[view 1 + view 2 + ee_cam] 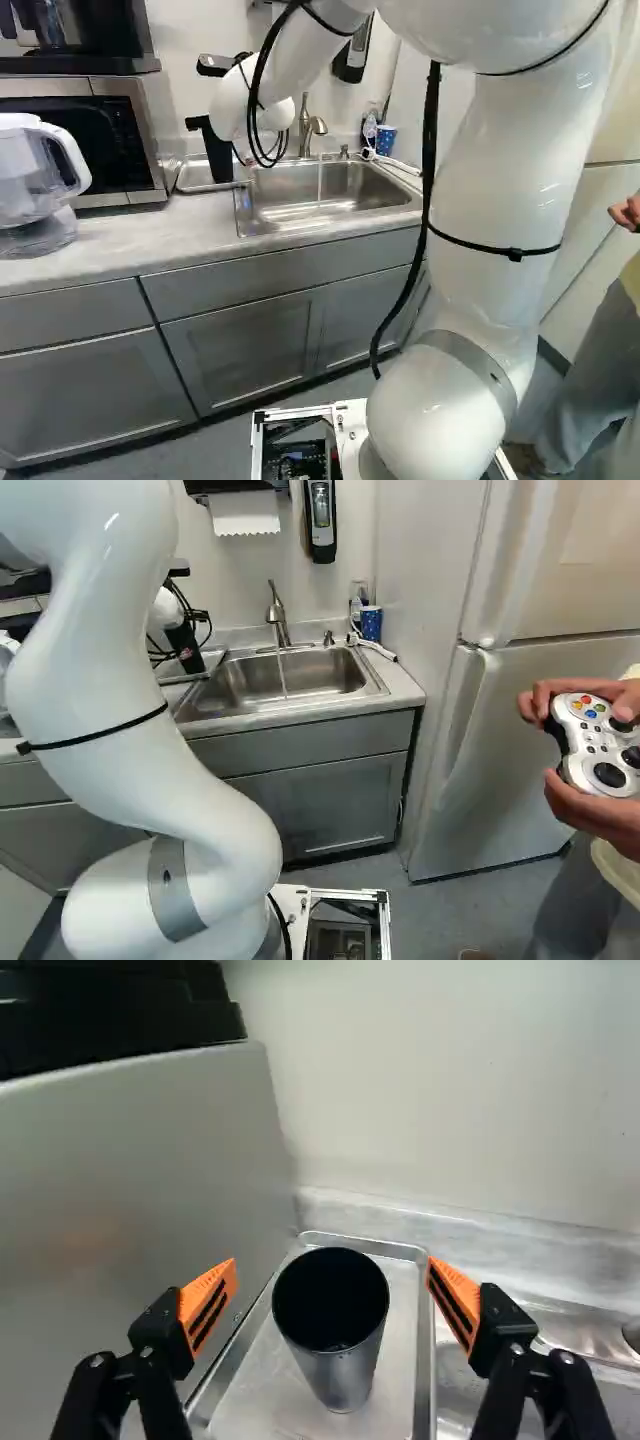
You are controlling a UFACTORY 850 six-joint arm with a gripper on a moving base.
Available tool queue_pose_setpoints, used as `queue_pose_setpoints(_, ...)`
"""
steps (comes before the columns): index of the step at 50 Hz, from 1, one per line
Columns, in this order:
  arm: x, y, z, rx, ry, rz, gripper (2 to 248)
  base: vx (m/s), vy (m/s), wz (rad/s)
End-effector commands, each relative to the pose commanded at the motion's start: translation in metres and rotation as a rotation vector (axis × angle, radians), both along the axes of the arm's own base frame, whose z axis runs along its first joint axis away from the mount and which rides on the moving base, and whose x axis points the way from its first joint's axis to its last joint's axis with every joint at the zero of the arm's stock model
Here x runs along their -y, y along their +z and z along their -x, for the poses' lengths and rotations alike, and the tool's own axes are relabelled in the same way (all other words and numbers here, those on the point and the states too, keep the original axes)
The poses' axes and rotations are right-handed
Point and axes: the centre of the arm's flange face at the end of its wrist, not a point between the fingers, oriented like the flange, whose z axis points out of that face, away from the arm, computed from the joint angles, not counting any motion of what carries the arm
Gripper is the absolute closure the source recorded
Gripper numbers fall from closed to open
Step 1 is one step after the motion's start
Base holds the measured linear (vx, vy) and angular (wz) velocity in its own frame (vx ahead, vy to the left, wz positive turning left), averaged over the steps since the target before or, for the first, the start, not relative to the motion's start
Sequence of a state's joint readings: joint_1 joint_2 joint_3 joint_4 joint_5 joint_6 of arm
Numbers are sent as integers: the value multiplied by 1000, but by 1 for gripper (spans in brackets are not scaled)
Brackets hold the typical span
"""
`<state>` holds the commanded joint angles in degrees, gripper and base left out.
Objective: Rinse the cup and place it in the tray
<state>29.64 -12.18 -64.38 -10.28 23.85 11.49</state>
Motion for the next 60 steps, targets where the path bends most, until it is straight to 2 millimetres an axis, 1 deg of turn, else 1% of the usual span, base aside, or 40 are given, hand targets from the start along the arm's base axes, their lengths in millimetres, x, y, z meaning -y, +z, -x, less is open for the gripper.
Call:
queue_pose_setpoints(12, 1, 13, 1, 21, -1, -12, 3, 0, 0, 0)
queue_pose_setpoints(22, 7, 25, 3, 38, -5, -16, 3, 0, 0, 0)
queue_pose_setpoints(60, 46, 62, 14, 78, -29, 40, 3, 0, 0, 0)
